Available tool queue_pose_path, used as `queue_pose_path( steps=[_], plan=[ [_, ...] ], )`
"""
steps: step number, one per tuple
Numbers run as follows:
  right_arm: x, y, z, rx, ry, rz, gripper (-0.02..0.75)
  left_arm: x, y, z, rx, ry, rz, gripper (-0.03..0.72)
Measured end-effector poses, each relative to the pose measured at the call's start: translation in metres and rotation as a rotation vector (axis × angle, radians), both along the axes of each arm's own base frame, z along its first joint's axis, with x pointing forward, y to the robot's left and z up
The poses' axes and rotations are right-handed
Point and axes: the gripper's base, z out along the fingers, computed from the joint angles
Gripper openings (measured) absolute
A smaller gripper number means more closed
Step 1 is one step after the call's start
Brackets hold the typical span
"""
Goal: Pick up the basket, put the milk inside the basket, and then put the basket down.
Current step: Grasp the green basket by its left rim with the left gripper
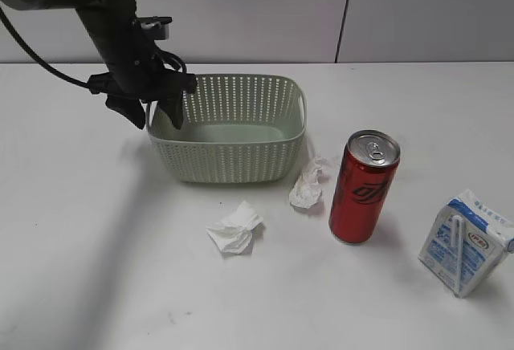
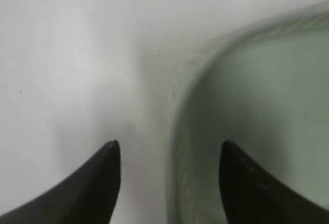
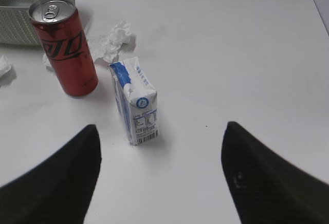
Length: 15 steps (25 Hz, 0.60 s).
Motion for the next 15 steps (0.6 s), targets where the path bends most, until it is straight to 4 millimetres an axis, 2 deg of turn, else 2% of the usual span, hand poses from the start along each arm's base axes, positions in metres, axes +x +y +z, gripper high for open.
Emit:
queue_pose_path(
  steps=[4,6,10,11,12,15],
  plan=[
    [0.0,0.0,0.0,0.0,0.0,0.0,0.573,0.0006,-0.0003,-0.0004,-0.004,-0.005,0.005,0.379],
    [0.0,0.0,0.0,0.0,0.0,0.0,0.573,0.0007,-0.0005,-0.0004,-0.006,-0.005,0.005,0.312],
    [0.0,0.0,0.0,0.0,0.0,0.0,0.573,0.0003,-0.0018,-0.0002,-0.022,0.001,0.013,0.068],
    [0.0,0.0,0.0,0.0,0.0,0.0,0.573,0.0004,-0.0023,-0.0001,-0.028,0.001,0.018,0.036],
    [0.0,0.0,0.0,0.0,0.0,0.0,0.573,0.0,-0.003,0.0,-0.036,0.006,0.021,0.011],
    [0.0,0.0,0.0,0.0,0.0,0.0,0.573,-0.0025,-0.0036,-0.0003,-0.039,0.033,0.021,0.0]
  ],
)
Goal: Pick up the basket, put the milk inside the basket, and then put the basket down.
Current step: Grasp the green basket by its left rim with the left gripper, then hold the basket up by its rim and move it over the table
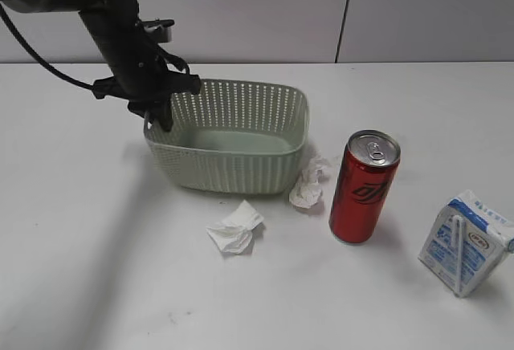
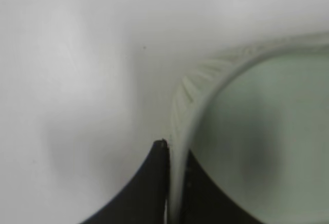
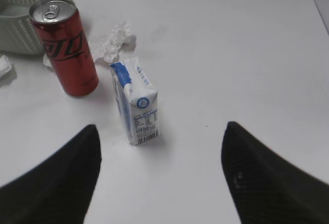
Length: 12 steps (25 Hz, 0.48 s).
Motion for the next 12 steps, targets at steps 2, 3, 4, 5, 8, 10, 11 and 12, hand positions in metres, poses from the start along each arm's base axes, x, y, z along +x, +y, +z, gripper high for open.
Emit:
queue_pose_path(
  steps=[2,3,4,5,8,10,11,12],
  plan=[
    [0.0,0.0,0.0,0.0,0.0,0.0,0.573,-0.003,0.0,0.0,0.004,0.028,0.0,0.0],
    [0.0,0.0,0.0,0.0,0.0,0.0,0.573,-0.004,0.001,0.002,0.006,0.04,0.009,-0.001],
    [0.0,0.0,0.0,0.0,0.0,0.0,0.573,-0.006,0.001,0.005,0.006,0.053,0.023,-0.001],
    [0.0,0.0,0.0,0.0,0.0,0.0,0.573,-0.007,0.002,0.012,0.004,0.051,0.03,-0.001],
    [0.0,0.0,0.0,0.0,0.0,0.0,0.573,-0.013,0.004,0.044,-0.02,0.003,0.051,-0.001],
    [0.0,0.0,0.0,0.0,0.0,0.0,0.573,-0.02,0.005,0.072,-0.037,-0.043,0.05,-0.001],
    [0.0,0.0,0.0,0.0,0.0,0.0,0.573,-0.026,0.005,0.087,-0.045,-0.07,0.045,-0.001],
    [0.0,0.0,0.0,0.0,0.0,0.0,0.573,-0.034,0.006,0.101,-0.055,-0.095,0.04,-0.001]
  ],
)
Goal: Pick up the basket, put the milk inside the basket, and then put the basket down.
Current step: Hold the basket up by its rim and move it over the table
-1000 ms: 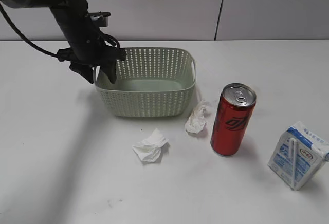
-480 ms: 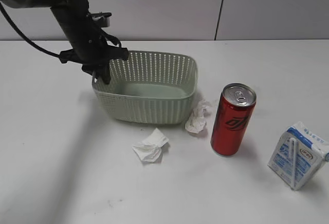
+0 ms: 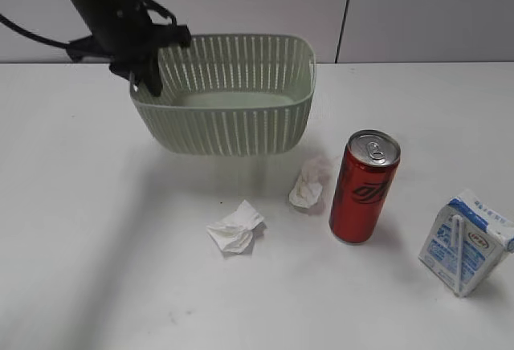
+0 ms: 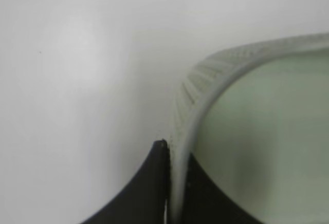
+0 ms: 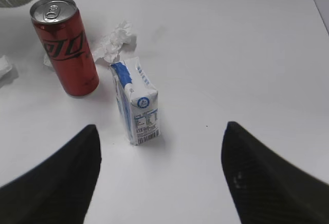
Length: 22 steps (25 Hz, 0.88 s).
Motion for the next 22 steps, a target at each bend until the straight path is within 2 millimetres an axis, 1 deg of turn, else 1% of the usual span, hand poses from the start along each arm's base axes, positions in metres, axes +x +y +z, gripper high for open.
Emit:
queue_pose_path(
  steps=[3,4,7,11,12,15,18,20,22],
  plan=[
    [0.0,0.0,0.0,0.0,0.0,0.0,0.573,-0.027,0.006,0.028,-0.046,-0.051,0.022,-0.001],
    [0.0,0.0,0.0,0.0,0.0,0.0,0.573,-0.038,0.01,0.033,-0.063,-0.069,0.037,-0.001],
    [0.0,0.0,0.0,0.0,-0.002,0.0,0.573,-0.07,0.023,0.039,-0.088,-0.111,0.074,-0.001],
    [-0.001,-0.001,0.006,0.0,-0.031,-0.003,0.573,-0.116,0.043,0.025,-0.08,-0.116,0.095,-0.001],
    [-0.002,-0.001,0.008,0.002,-0.041,-0.003,0.573,-0.127,0.048,0.014,-0.064,-0.095,0.098,-0.001],
    [0.002,0.0,0.017,-0.011,-0.029,0.002,0.573,-0.154,0.06,-0.002,-0.022,-0.064,0.091,-0.001],
    [0.017,0.002,0.025,-0.065,0.034,0.025,0.573,-0.17,0.067,-0.021,-0.001,-0.027,0.094,-0.001],
    [0.029,0.005,0.031,-0.112,0.081,0.053,0.574,-0.177,0.069,-0.034,0.002,0.0,0.103,-0.001],
    [0.044,0.009,0.034,-0.151,0.142,0.09,0.595,-0.182,0.071,-0.042,0.005,0.023,0.11,-0.001]
  ],
)
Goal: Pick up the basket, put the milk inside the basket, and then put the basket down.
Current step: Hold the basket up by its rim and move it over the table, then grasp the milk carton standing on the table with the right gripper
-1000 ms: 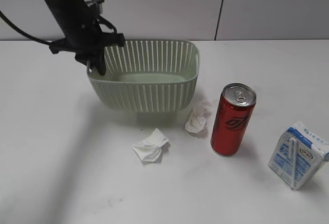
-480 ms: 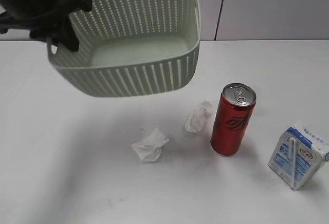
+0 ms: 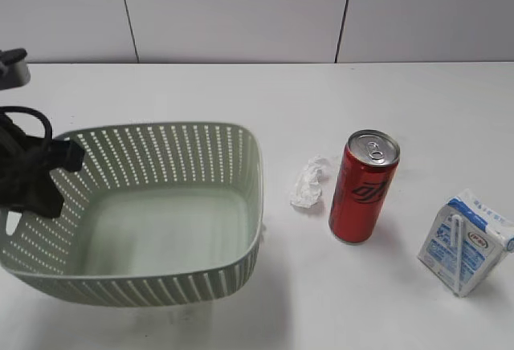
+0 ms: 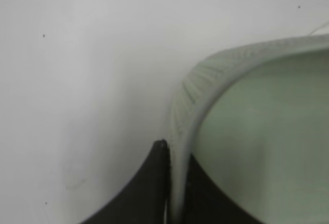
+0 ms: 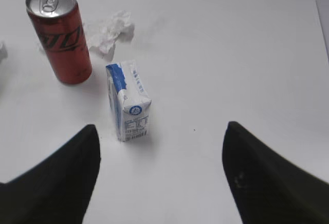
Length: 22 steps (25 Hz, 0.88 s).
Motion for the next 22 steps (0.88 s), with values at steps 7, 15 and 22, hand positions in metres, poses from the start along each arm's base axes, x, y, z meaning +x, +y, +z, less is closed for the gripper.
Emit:
queue_pose_path(
  steps=[7,15,22],
  plan=[
    [0.071,0.022,-0.01,-0.003,0.247,0.107,0.651,-0.002,0.0,-0.004,-0.005,0.005,0.009,-0.001],
    [0.163,0.037,-0.059,-0.059,0.597,0.108,0.645,-0.004,0.002,-0.004,0.011,0.021,-0.008,-0.001],
    [0.203,0.043,-0.109,-0.11,0.756,0.14,0.623,-0.004,0.002,-0.004,0.013,0.025,-0.01,-0.001]
  ],
)
